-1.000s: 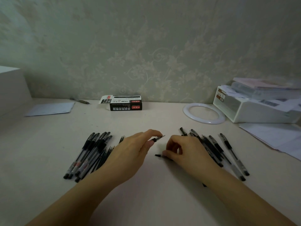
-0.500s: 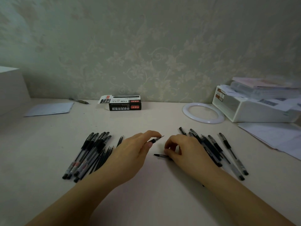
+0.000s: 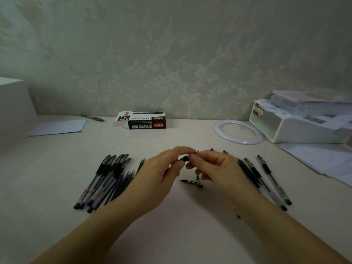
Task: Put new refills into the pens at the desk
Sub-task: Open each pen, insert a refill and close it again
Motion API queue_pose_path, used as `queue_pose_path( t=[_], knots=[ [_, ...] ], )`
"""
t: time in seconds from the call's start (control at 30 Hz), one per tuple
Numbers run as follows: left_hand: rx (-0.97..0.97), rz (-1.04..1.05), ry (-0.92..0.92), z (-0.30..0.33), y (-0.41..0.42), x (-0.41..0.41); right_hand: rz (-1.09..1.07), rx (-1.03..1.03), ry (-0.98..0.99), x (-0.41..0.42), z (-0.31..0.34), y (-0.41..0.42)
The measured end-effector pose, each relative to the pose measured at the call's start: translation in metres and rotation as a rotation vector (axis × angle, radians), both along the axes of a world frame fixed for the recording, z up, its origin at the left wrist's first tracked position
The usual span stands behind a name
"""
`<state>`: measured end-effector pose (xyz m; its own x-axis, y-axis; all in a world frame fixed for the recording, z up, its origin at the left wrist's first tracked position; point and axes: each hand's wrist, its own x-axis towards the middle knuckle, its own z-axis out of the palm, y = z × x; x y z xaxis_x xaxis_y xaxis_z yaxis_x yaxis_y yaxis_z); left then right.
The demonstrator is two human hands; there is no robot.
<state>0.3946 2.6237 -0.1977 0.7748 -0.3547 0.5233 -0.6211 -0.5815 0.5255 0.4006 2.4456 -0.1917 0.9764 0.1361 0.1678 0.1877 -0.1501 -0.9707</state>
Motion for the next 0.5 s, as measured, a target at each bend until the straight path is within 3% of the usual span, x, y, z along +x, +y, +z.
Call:
queue_pose_path(
  t=[0.27, 0.5],
  knots=[
    [0.024, 0.016, 0.029, -0.002, 0.0, 0.0, -0.03, 0.119, 0.086, 0.001, 0.001, -0.002],
    [0.077, 0.139, 0.028, -0.004, 0.006, 0.005, -0.2, 0.37, 0.082, 0.017, 0.008, -0.018]
  ],
)
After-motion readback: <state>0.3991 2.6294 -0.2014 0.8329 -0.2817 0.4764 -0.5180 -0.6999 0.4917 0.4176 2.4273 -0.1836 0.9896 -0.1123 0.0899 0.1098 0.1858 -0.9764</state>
